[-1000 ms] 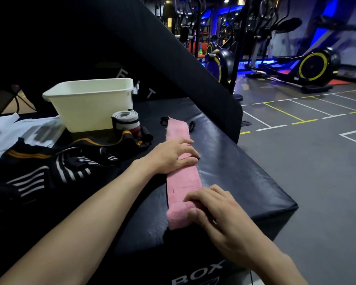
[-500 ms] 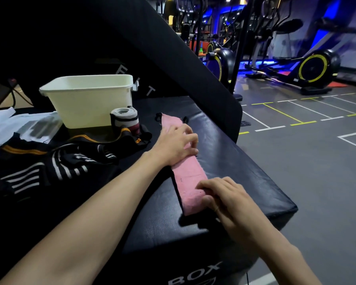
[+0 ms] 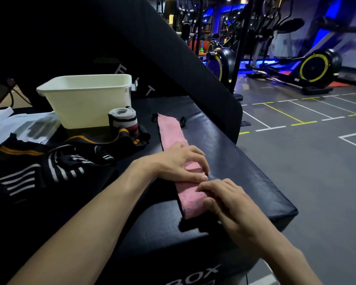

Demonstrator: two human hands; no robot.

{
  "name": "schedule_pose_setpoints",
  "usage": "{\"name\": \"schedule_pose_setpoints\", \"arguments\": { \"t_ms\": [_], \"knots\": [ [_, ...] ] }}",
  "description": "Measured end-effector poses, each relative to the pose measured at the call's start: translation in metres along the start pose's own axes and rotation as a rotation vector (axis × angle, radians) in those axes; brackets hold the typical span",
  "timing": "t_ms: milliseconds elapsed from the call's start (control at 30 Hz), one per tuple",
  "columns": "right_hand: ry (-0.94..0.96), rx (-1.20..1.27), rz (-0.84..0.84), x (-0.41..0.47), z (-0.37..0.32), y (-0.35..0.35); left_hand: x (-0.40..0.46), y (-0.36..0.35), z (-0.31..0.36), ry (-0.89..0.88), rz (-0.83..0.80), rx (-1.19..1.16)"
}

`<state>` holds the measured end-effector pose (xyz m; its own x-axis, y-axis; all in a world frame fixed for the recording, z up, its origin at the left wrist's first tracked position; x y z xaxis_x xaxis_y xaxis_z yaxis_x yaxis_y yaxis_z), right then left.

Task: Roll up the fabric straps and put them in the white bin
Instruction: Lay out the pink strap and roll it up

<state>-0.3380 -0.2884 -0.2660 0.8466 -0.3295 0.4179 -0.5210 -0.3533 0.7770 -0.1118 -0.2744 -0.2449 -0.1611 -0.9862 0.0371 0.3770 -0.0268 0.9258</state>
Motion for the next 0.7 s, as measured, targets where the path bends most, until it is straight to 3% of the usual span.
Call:
{"name": "schedule_pose_setpoints", "arguments": {
  "t_ms": [300,700],
  "knots": [
    [-0.012,0.067,-0.001,-0.001,0.004,0.010,0.016,-0.018,-0.007,0.047,0.186,0.129],
    [-0.093,-0.053,0.054,0.005,0.001,-0.002,0.021,-0.016,-0.020,0.048,0.238,0.054]
  ]
}}
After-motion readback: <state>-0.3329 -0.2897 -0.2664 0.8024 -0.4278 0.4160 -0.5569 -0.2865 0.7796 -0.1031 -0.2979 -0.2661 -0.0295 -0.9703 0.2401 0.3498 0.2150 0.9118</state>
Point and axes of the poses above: each hand's wrist, its own x-axis towards the middle knuckle, its own y-axis out of the back of the hand, z = x × y, the point moved 2 cm from there along x, towards the middle knuckle, and after that the axes turned 1 degree about -x, right-handed, at the moved point
